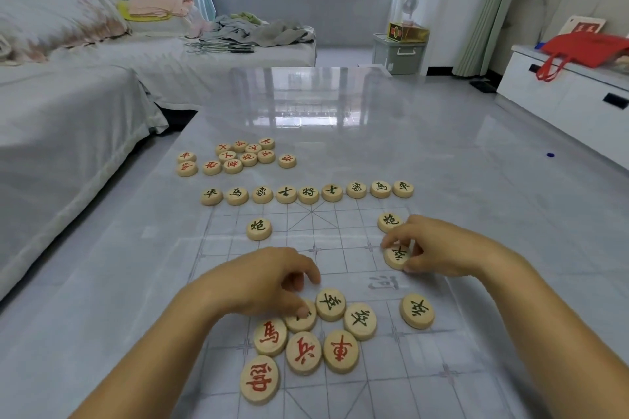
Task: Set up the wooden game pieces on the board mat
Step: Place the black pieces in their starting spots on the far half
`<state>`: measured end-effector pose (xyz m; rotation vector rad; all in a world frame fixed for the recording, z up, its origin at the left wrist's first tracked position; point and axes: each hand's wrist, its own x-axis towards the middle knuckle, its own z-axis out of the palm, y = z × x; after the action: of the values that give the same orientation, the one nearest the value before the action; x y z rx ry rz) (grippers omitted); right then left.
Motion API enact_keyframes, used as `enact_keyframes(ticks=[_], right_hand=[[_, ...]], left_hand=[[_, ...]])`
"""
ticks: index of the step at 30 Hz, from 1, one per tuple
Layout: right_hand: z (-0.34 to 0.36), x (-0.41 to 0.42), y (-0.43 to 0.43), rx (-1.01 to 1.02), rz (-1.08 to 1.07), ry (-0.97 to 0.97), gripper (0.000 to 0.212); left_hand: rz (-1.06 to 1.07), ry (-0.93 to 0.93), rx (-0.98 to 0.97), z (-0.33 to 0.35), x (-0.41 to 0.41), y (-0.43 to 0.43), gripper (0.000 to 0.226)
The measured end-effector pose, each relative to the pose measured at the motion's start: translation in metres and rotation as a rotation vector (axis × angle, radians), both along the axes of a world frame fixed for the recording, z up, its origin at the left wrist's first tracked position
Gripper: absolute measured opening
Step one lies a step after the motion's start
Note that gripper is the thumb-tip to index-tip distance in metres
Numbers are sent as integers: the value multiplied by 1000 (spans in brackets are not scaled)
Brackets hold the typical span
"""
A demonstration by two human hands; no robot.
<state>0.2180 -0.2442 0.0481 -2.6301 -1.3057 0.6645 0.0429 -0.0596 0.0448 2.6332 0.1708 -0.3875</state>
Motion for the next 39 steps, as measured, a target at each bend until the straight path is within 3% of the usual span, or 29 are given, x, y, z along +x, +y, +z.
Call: enact_keyframes(ticks=[3, 9, 13, 17, 22, 30, 35, 39], right_hand=[[1, 2, -2, -44, -74, 30, 27], [5, 15, -14, -243, -210, -60, 38], [4, 18, -17, -155, -190, 114, 42], [5, 29, -25, -50, -255, 13, 26], [3, 45, -37, 223, -431, -30, 29], [-10, 44, -28, 64, -326, 167, 46], [-10, 44, -29, 113, -288, 141, 32], [-13, 46, -29, 120, -306, 145, 32]], left_hand=[[-19, -47, -31, -5, 4, -15, 46], [-69, -57, -55, -9, 9, -24, 41], [-108, -26, -50, -8, 8, -24, 41], [-131, -22, -42, -8, 7, -22, 41], [-109, -63, -15, -12, 11, -26, 42], [2, -155, 23, -12, 13, -27, 46], [44, -269, -5, -9, 11, -46, 46], [-7, -267, 44, -14, 12, -63, 46]])
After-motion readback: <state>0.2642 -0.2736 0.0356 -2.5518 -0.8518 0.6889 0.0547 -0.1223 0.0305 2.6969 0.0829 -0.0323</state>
